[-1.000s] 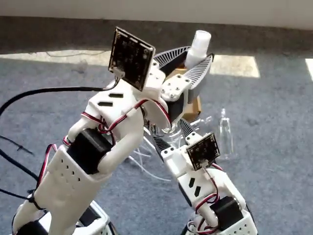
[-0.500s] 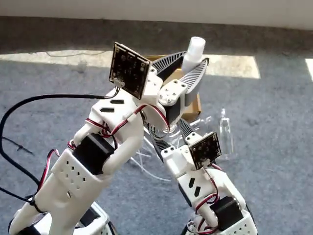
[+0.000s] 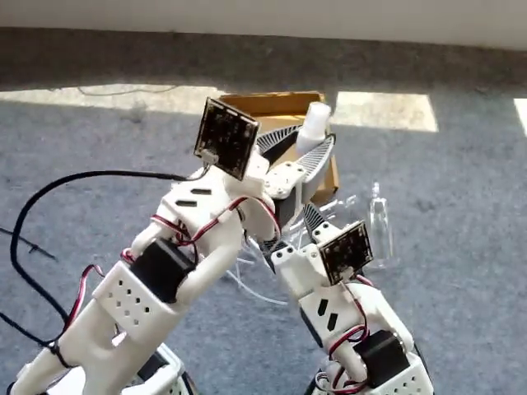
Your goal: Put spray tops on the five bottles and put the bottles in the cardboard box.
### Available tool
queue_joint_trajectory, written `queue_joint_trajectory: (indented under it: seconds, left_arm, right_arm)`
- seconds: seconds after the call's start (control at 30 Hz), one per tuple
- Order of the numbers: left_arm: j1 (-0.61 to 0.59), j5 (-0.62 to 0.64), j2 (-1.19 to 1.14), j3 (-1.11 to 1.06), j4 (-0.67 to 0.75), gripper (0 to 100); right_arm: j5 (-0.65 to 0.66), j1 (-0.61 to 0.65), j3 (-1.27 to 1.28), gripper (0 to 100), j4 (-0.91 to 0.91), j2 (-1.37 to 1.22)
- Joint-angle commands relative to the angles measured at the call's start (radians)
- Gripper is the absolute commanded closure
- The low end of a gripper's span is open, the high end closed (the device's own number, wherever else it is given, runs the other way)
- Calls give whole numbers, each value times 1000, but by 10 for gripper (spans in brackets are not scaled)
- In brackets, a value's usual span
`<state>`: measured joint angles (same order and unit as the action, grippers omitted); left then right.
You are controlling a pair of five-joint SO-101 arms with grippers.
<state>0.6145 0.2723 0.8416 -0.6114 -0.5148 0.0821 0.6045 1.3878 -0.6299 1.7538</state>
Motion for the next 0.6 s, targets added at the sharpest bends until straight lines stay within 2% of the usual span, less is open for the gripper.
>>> queue_joint_trajectory:
  seconds: [0.0, 0.07, 0.2, 0.27, 0.4, 0.57]
  left_arm:
    - [-16, 11, 124, -44, -2, 995]
    - [-42, -12, 160, -76, -18, 973]
    - [-76, -21, 176, -108, -60, 849]
    - [-73, -21, 176, -108, -100, 819]
    - [-74, -29, 177, -107, -121, 816]
    - [-71, -181, 251, -110, -123, 818]
  right_arm:
    - [-12, 2, -22, 994, -1, 8]
    - [-12, 2, -22, 994, -1, 8]
    - [-12, 2, -22, 994, -1, 8]
    - [-12, 2, -22, 994, -1, 5]
    - [-12, 2, -19, 994, -1, 5]
    - [-11, 1, -16, 994, 1, 1]
